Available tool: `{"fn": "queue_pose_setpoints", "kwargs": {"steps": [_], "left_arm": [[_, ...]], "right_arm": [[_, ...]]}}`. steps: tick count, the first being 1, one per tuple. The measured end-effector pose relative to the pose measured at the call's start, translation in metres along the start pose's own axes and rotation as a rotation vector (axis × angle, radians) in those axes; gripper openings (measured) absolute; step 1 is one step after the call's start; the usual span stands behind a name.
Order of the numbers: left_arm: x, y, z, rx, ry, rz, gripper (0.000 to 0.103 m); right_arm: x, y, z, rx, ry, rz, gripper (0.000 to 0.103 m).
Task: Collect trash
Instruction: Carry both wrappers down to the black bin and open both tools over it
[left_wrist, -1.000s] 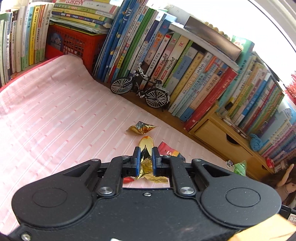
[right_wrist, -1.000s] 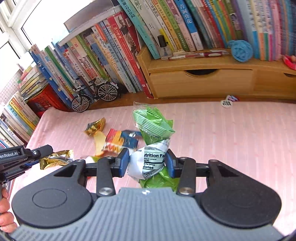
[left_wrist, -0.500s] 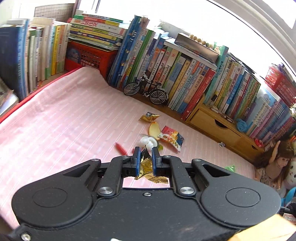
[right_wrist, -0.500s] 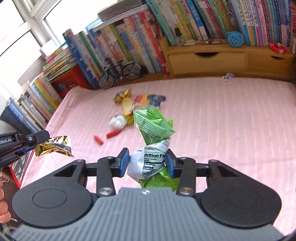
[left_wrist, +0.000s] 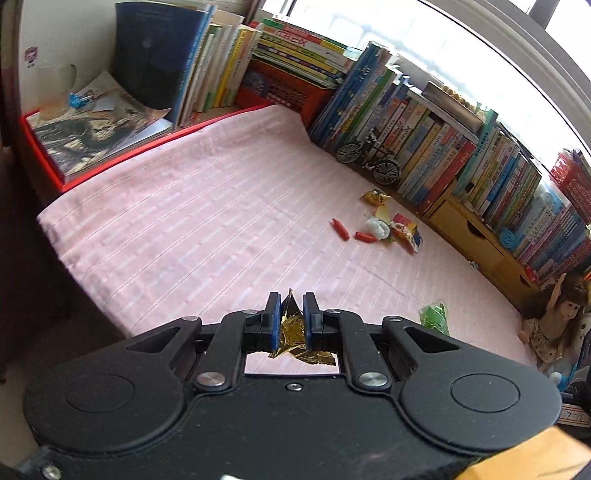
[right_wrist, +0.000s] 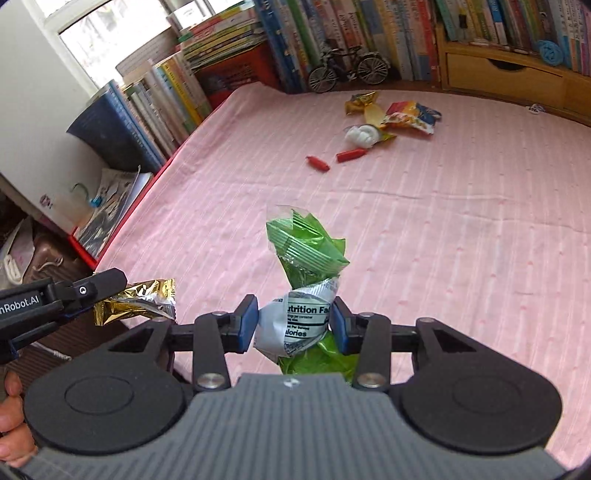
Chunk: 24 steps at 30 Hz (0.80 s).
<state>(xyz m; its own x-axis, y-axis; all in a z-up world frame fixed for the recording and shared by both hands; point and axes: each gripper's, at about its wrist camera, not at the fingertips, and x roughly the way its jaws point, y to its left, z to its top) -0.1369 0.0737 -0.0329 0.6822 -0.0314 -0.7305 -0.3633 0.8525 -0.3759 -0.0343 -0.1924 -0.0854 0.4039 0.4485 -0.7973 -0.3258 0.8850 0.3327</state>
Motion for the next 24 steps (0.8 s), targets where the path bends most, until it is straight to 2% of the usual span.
{"fn": "queue_pose_setpoints", "kwargs": {"steps": [10, 24], "left_arm": [[-0.03, 0.069, -0.048, -0.074, 0.049, 0.061, 0.011], [-0.017, 0.134, -0.109, -0.116, 0.186, 0.092, 0.011]], "right_arm": [[0.0, 0.06, -0.06, -0.09, 0.093, 0.024, 0.047], [0.016, 0.09, -0.129, -0.105, 0.2, -0.003, 0.047]]}}
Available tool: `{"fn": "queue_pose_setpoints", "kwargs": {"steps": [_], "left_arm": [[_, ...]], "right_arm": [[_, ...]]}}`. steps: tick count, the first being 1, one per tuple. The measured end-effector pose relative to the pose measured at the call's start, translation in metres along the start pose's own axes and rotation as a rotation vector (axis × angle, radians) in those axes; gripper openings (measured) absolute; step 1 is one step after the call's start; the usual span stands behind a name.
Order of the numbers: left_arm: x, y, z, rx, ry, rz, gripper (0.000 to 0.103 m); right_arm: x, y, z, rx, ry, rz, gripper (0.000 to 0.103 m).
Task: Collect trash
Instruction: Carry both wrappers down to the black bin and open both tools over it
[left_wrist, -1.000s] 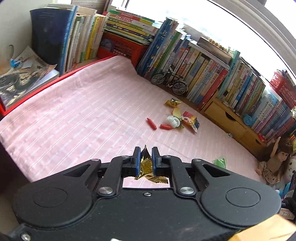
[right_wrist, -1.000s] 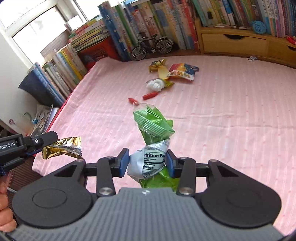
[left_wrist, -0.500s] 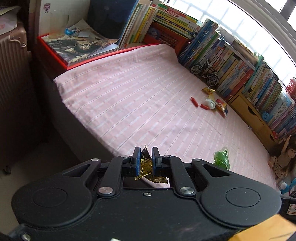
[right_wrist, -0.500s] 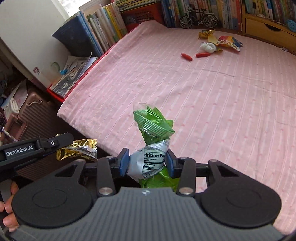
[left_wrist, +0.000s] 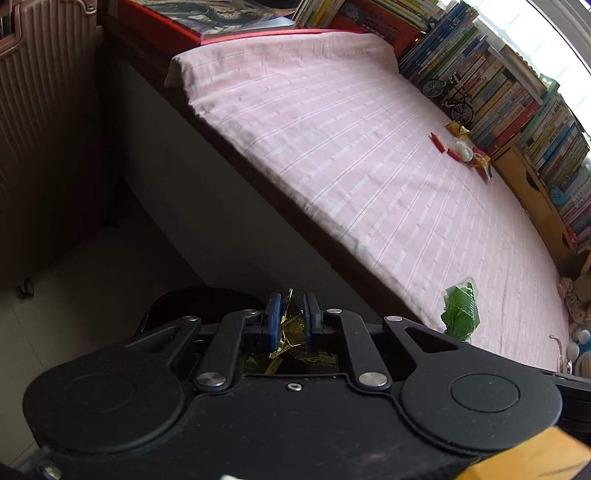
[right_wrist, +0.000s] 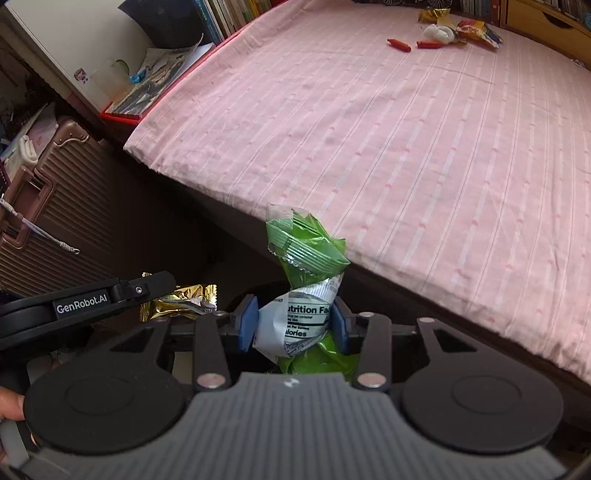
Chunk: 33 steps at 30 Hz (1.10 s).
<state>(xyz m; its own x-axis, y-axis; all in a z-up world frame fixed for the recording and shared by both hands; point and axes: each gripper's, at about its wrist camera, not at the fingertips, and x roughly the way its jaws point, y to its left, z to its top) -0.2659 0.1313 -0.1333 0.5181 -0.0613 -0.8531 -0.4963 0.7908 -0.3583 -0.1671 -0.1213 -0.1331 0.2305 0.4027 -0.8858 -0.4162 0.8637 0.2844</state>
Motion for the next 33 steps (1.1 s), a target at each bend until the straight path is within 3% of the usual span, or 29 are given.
{"fn": "queue_pose_setpoints", "kwargs": {"steps": [12, 23, 30, 32, 33], "left_arm": [[0.05, 0.043, -0.007, -0.059, 0.108, 0.046, 0.011], [0.095, 0.056, -0.01, -0.041, 0.156, 0.076, 0.013], [0.145, 0.067, -0.019, -0.029, 0.21, 0.117, 0.013], [0.153, 0.07, -0.022, -0.036, 0.222, 0.127, 0.016], [0.154, 0.07, -0.024, -0.041, 0.218, 0.135, 0.023]], "right_arm": [[0.05, 0.023, -0.026, -0.074, 0.107, -0.012, 0.047], [0.097, 0.026, -0.034, -0.133, 0.197, -0.005, 0.048], [0.147, 0.019, -0.041, -0.138, 0.257, -0.01, 0.048], [0.158, 0.017, -0.043, -0.134, 0.275, -0.01, 0.054], [0.161, 0.017, -0.043, -0.134, 0.275, -0.014, 0.061]]}}
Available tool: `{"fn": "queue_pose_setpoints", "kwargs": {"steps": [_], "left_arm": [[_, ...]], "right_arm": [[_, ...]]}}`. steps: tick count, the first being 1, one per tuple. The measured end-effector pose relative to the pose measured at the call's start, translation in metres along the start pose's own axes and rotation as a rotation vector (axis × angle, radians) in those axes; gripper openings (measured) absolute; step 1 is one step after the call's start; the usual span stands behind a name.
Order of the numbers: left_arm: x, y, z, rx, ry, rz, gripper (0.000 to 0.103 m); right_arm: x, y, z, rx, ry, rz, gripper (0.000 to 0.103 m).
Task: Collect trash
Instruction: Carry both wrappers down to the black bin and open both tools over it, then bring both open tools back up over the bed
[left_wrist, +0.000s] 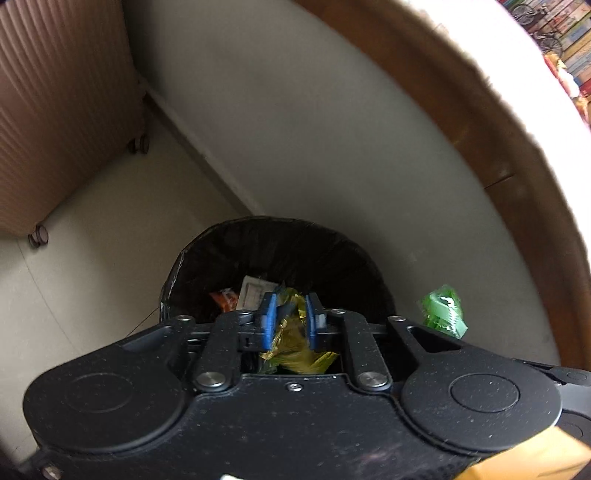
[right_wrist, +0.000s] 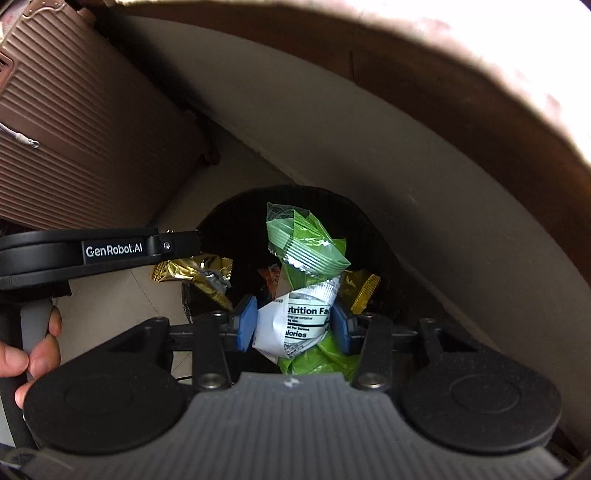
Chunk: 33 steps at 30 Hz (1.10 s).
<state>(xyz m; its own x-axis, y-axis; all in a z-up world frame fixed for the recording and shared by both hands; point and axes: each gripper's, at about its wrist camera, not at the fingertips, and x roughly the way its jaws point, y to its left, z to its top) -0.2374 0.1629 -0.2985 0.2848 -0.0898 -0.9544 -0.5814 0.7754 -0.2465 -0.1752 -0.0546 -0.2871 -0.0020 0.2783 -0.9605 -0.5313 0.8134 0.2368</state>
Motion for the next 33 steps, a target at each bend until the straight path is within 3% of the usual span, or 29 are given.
{"fn": "queue_pose_setpoints", "kwargs": {"steps": [1, 2, 3, 9, 14, 20, 25, 33], "left_arm": [[0.001, 0.0, -0.001, -0.008, -0.007, 0.005, 0.03], [-0.002, 0.003, -0.005, -0.017, -0.016, 0.011, 0.048], [-0.003, 0.004, -0.006, -0.028, -0.026, 0.018, 0.058], [-0.011, 0.012, -0.006, -0.061, -0.041, 0.033, 0.062], [-0.043, 0.001, -0.001, -0.016, -0.117, 0.031, 0.066], [-0.093, -0.04, 0.013, 0.065, -0.248, 0.023, 0.078], [-0.132, -0.083, 0.032, 0.132, -0.331, 0.003, 0.081], [-0.169, -0.179, 0.089, 0.226, -0.429, -0.076, 0.085]], "right_arm": [[0.002, 0.0, 0.0, -0.002, -0.001, -0.001, 0.066], [0.003, 0.001, 0.001, -0.011, 0.001, 0.005, 0.07], [0.004, 0.002, 0.002, -0.022, 0.003, 0.009, 0.071], [-0.002, 0.005, 0.009, -0.088, 0.002, 0.005, 0.077], [-0.029, 0.0, 0.015, -0.088, -0.058, 0.022, 0.077], [-0.095, -0.02, 0.027, -0.068, -0.197, 0.057, 0.08], [-0.154, -0.053, 0.045, -0.013, -0.326, 0.069, 0.083], [-0.231, -0.143, 0.094, 0.14, -0.535, -0.023, 0.086]]}}
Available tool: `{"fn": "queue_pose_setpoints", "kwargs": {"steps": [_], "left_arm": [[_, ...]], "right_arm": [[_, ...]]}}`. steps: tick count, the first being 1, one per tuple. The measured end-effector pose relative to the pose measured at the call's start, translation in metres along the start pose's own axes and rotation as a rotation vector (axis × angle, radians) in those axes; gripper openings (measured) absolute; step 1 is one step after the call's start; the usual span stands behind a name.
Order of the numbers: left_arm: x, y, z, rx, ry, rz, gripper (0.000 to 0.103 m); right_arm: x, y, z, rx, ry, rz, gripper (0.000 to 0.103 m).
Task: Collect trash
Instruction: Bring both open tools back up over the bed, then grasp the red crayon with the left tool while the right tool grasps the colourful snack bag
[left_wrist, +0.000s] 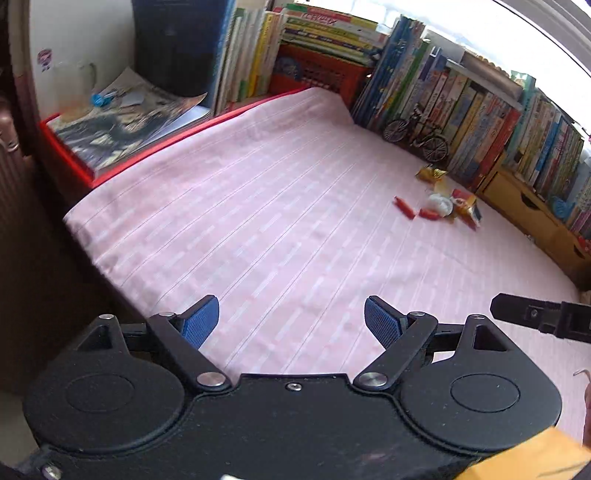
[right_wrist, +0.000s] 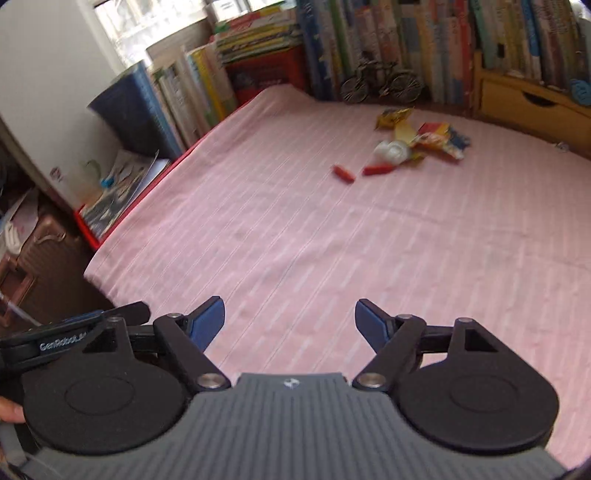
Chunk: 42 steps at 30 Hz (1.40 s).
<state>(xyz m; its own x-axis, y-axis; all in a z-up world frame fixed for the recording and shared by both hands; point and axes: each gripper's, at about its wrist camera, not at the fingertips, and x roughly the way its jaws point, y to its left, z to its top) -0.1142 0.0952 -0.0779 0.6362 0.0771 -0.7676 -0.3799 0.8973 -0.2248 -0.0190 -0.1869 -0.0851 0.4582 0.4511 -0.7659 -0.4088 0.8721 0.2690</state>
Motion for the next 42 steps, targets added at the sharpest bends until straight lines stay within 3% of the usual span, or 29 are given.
{"fn": "queue_pose_setpoints", "kwargs": {"steps": [4, 10, 15, 18, 22, 26, 34, 35, 36, 37, 39, 40, 41, 42], "left_arm": [[0.018, -0.044, 0.028, 0.025, -0.023, -0.021, 0.085], [0.074, -0.107, 0.063, 0.041, -0.028, -0.055, 0.084], [0.142, -0.153, 0.085, 0.034, 0.047, 0.003, 0.058], [0.174, -0.164, 0.093, -0.024, 0.084, -0.017, 0.048], [0.21, -0.176, 0.1, -0.051, 0.118, -0.019, 0.042], [0.242, -0.184, 0.107, -0.067, 0.141, 0.007, 0.022], [0.28, -0.184, 0.109, -0.118, 0.17, 0.03, 0.024], [0.283, -0.183, 0.108, -0.125, 0.174, 0.026, 0.025], [0.286, -0.183, 0.107, -0.126, 0.176, 0.022, 0.034], [0.286, -0.186, 0.106, -0.108, 0.15, 0.009, 0.039], [0.288, -0.191, 0.106, -0.06, 0.153, 0.004, 0.04], [0.288, -0.195, 0.106, -0.034, 0.151, 0.014, 0.033], [0.288, -0.196, 0.106, -0.019, 0.156, 0.003, 0.01], [0.288, -0.196, 0.106, -0.023, 0.171, -0.013, 0.009]], "right_arm": [[0.005, -0.045, 0.046, 0.033, -0.078, -0.074, 0.086], [0.03, -0.098, 0.095, 0.056, -0.118, -0.177, 0.086], [0.057, -0.139, 0.129, 0.133, -0.095, -0.226, 0.086], [0.078, -0.162, 0.148, 0.207, -0.064, -0.221, 0.086], [0.106, -0.185, 0.17, 0.271, -0.023, -0.216, 0.086], [0.14, -0.2, 0.191, 0.317, 0.034, -0.203, 0.086], [0.208, -0.201, 0.215, 0.278, 0.159, -0.207, 0.086], [0.217, -0.2, 0.216, 0.263, 0.179, -0.214, 0.086], [0.225, -0.199, 0.215, 0.249, 0.198, -0.222, 0.086], [0.232, -0.199, 0.214, 0.235, 0.219, -0.232, 0.084], [0.235, -0.198, 0.21, 0.216, 0.219, -0.236, 0.066], [0.231, -0.196, 0.209, 0.2, 0.215, -0.219, 0.054], [0.229, -0.195, 0.207, 0.194, 0.217, -0.196, 0.047], [0.225, -0.194, 0.205, 0.19, 0.212, -0.179, 0.042]]}}
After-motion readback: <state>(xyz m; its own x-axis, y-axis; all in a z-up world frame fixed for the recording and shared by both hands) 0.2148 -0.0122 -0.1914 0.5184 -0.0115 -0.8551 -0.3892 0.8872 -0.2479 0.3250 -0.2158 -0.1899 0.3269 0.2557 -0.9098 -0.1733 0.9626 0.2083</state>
